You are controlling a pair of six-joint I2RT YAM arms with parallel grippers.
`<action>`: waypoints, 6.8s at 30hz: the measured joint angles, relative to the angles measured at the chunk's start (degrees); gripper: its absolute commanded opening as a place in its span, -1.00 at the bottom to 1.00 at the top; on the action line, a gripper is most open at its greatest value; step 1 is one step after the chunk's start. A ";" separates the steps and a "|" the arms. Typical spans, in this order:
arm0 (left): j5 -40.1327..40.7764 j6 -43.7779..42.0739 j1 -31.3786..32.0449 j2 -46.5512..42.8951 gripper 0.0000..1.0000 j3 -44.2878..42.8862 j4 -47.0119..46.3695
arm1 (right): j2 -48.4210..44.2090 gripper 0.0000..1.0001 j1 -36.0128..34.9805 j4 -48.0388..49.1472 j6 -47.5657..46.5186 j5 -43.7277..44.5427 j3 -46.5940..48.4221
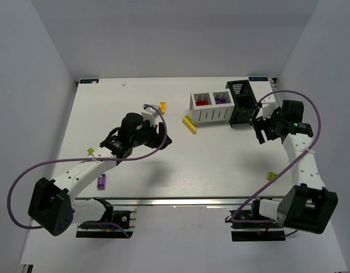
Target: Sort the legos into containers by color
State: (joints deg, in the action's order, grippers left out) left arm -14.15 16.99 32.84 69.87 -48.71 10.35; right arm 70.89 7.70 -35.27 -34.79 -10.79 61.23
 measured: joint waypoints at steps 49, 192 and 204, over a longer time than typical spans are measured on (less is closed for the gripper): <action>-3.76 -0.83 -0.02 2.51 0.51 4.76 -1.11 | 11.56 -0.99 8.09 -9.49 -32.65 13.33 -18.36; 52.30 33.22 15.21 46.16 -1.00 -25.59 1.60 | -14.56 0.40 14.08 39.58 43.15 -52.11 -15.19; 24.09 8.68 14.62 -0.24 -1.00 -2.49 -7.06 | -11.65 0.42 4.28 29.18 31.69 -62.88 -13.53</action>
State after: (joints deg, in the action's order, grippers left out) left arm 9.93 25.67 47.46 69.63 -51.20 3.29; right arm 59.24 11.99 -6.09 -3.09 -73.67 47.70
